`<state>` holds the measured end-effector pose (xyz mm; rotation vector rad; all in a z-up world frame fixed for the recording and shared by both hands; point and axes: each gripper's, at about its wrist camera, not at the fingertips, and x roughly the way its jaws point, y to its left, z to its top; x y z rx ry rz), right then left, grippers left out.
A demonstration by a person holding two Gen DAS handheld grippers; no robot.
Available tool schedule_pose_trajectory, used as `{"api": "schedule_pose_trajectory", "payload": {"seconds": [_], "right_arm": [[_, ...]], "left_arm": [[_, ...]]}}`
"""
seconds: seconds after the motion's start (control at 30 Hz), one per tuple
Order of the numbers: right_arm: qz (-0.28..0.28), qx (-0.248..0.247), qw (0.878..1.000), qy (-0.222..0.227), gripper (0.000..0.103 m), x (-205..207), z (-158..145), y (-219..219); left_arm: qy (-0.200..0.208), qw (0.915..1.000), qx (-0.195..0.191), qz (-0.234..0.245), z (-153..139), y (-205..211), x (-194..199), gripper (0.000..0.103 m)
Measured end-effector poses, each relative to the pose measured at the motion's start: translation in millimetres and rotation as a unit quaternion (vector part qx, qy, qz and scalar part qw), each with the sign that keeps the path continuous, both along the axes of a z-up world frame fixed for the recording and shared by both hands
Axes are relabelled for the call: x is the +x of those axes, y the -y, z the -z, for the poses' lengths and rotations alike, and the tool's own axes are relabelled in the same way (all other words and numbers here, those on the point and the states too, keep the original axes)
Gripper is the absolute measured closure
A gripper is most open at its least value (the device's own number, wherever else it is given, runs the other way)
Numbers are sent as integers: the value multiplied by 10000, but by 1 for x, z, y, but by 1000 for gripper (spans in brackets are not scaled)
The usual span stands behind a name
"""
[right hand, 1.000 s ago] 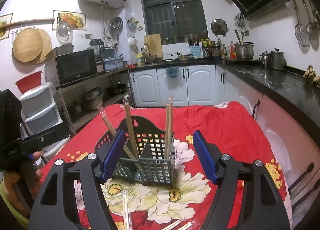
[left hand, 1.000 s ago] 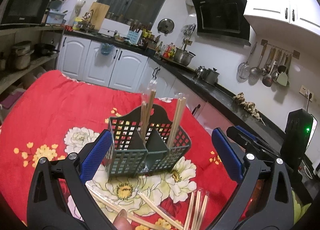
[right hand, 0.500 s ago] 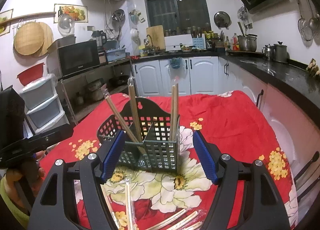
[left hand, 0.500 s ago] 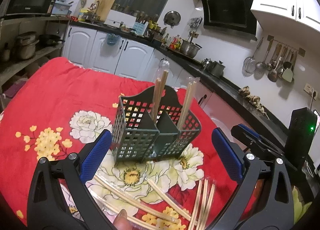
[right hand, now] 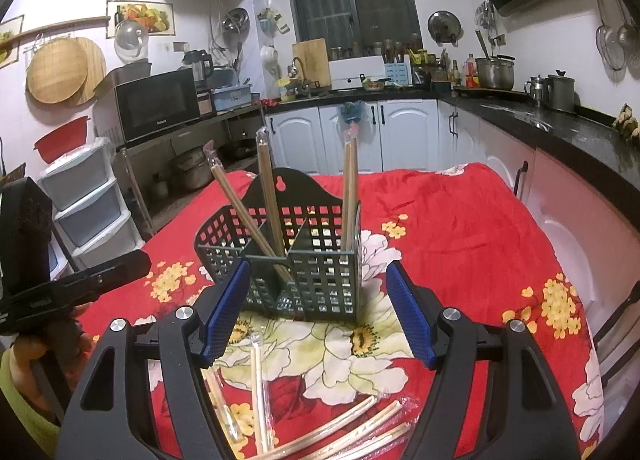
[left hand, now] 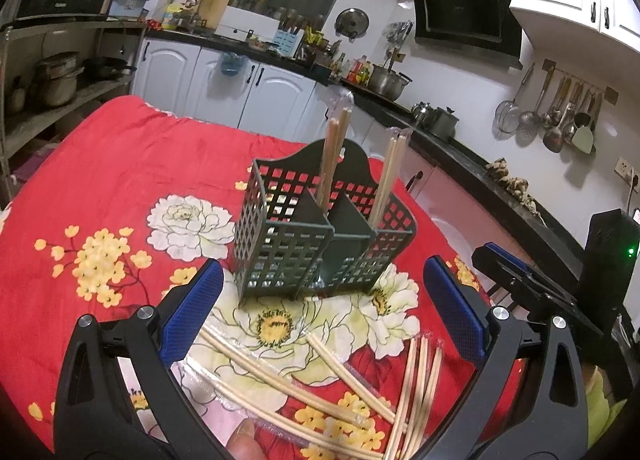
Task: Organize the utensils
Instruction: 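Withdraw both open tools from the caddy toward the chopstick pile, then lower both tools onto the chopstick pile and close on chopsticks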
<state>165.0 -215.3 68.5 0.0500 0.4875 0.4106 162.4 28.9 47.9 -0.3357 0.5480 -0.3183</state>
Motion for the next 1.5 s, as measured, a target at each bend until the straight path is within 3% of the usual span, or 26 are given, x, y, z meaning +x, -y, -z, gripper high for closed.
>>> {"api": "schedule_pose_trajectory", "payload": {"seconds": [0.9,1.5], "right_arm": [[-73,-193,9981,-582,35,-6,45,5],[90,-280,9894,-1424,36,3,83,23]], "left_arm": [[-750,9970,192,-91,51,-13,-8,11],[-1197,9924,298,26,71,-17,9,11]]}}
